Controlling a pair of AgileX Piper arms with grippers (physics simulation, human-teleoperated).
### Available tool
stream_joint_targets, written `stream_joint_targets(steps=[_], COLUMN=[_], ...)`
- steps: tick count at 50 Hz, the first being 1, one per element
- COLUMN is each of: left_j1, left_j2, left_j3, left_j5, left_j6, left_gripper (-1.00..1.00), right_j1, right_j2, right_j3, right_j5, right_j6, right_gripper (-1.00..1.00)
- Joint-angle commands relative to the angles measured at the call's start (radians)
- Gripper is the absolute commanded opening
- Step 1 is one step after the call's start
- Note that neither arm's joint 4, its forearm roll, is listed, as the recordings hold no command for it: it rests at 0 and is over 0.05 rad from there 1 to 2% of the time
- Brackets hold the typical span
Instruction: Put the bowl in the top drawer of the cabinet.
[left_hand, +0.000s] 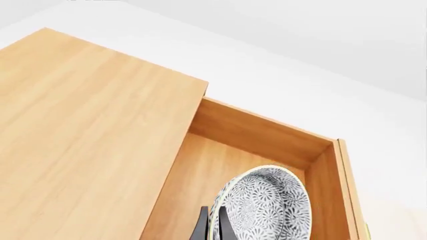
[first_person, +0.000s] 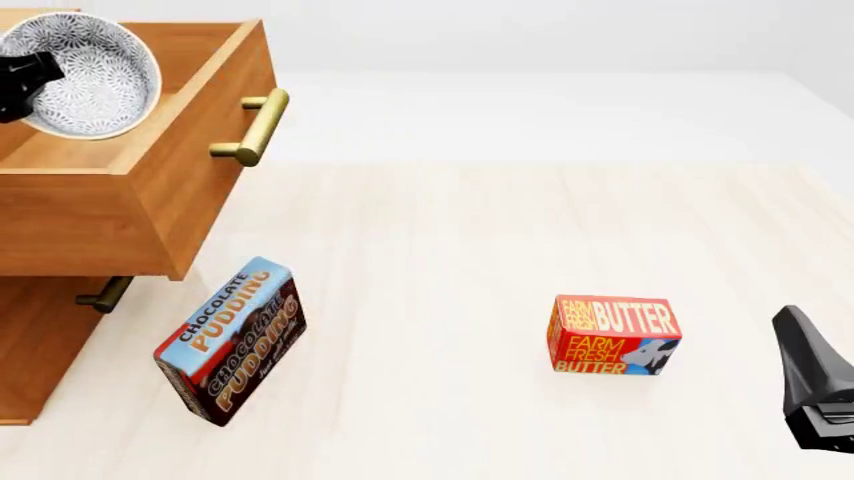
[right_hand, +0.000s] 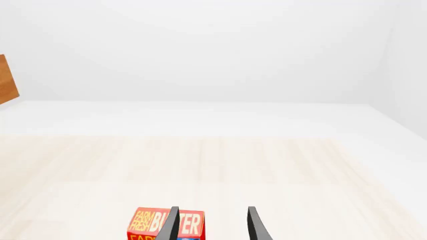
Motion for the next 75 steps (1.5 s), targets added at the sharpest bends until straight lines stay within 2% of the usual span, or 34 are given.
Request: stream_joint_targets(steps=[1,21,34,59,60,75], left_j1=[0.008,0.027,-0.013,0.000,0.000,0.012], left_j2=[0.026,0.054,0.048,0.059,0.058,0.043], left_j3=[0.006,0.024,0.024,0.025,0.024,0.021], left_j5=[-0.022,-0.044,-0.052,-0.052,-0.051,-0.043], left_j6=[0.013,0.022,0.036,0.041,0.040,0.041], left_gripper=[-1.00,-1.00,-1.00,-1.00,1.00,1.00], right_j1=[0.000,0.000,0.000,0.000,0.000,0.000], right_j2=[0.000,0.000,0.000,0.000,0.000,0.000], right_j3=[0.000,0.000,0.000,0.000,0.000,0.000], right_j5=[0.000,0.000,0.000,0.000,0.000,0.000], right_j6=[0.000,0.000,0.000,0.000,0.000,0.000], right_gripper=[1.00,1.00,1.00,1.00,1.00,1.00])
